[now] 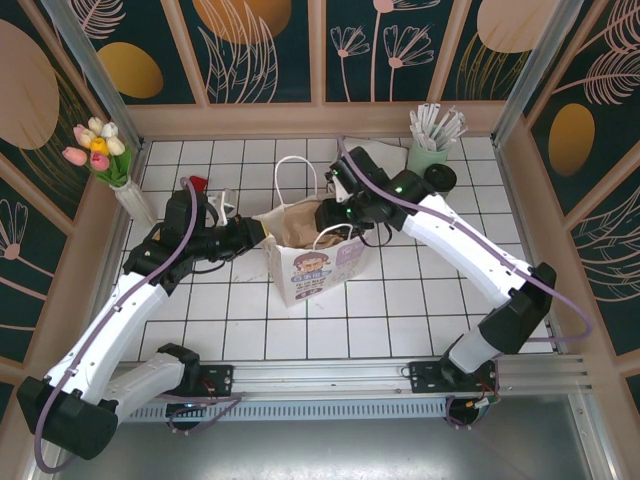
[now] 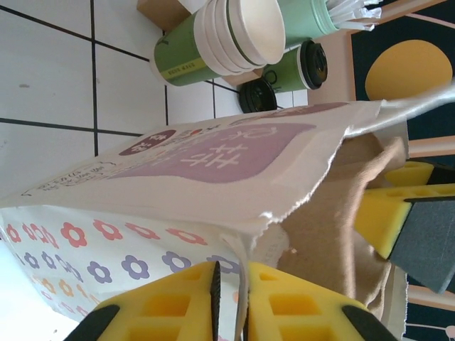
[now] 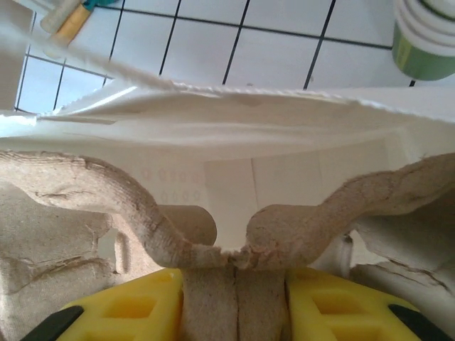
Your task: Pack the takeout coffee
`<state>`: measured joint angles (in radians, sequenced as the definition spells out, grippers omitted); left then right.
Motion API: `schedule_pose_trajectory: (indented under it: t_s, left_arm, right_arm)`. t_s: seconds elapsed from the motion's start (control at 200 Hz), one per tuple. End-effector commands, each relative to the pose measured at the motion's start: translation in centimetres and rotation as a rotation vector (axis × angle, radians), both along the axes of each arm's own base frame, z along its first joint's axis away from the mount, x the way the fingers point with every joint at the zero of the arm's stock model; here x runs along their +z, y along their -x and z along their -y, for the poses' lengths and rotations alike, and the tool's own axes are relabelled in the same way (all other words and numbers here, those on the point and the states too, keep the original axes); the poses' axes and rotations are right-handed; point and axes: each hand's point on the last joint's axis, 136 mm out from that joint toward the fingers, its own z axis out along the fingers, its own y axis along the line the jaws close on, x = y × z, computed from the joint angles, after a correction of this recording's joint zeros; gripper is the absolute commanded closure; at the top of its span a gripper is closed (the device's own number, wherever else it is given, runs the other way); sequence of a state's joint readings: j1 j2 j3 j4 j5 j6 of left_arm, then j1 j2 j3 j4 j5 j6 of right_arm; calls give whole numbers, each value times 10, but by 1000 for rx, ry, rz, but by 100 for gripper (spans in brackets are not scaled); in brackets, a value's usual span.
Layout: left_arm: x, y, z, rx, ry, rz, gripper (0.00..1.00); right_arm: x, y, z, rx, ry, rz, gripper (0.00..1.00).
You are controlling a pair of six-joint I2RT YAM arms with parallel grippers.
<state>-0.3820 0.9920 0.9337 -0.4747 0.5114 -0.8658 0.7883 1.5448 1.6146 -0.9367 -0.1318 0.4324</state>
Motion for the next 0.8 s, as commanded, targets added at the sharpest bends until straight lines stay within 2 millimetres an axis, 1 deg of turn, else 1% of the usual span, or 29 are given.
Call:
schedule_pose_trajectory:
  t_s: [0.0, 0.065, 0.13, 0.255, 0.345, 0.41, 0.465, 0.48, 0.495, 0.505, 0.601, 0.646, 0.676, 0.726, 0.796]
  left_arm:
    - [2, -3, 0, 11, 10, 11, 78]
    - [11, -1, 6, -25, 52, 40, 75]
    - [17, 2, 12, -60, 87, 56, 75]
    - [17, 6, 14, -87, 101, 63, 76]
    - [19, 9, 16, -106, 107, 73, 75]
    - [25, 10, 17, -132, 100, 101, 70]
    - [31, 10, 15, -151, 56, 142, 64]
    - [31, 10, 14, -156, 38, 153, 63]
    - [28, 10, 13, -159, 16, 154, 61]
    - [35, 9, 12, -162, 5, 177, 60]
    - [42, -1, -4, -135, -154, 263, 52]
    - [50, -2, -5, -152, -182, 314, 47]
    - [57, 1, -2, -189, -174, 352, 46]
    - [76, 11, 9, -278, -125, 433, 45]
    - [107, 28, 18, -364, -61, 570, 37]
  right_arm:
    - [8, -5, 10, -1, -17, 47, 65]
    - [-10, -7, 8, -21, 25, -6, 65]
    - [-25, -9, -1, -31, 44, -39, 65]
    - [-35, -16, -17, -63, 40, -58, 65]
    - [-46, -18, -16, -83, 111, -70, 64]
    - [-54, -16, -15, -88, 149, -96, 64]
    - [-59, -15, -15, -88, 163, -116, 64]
    - [-59, -15, -16, -86, 166, -121, 63]
    - [-59, -15, -17, -85, 165, -124, 63]
    - [-58, -15, -17, -83, 166, -124, 63]
    - [-52, -14, -17, -78, 172, -128, 63]
    - [-47, -13, -18, -74, 169, -130, 63]
    - [-46, -12, -19, -70, 166, -135, 63]
    - [-43, -11, -20, -66, 154, -142, 63]
    - [-44, -10, -24, -59, 144, -158, 63]
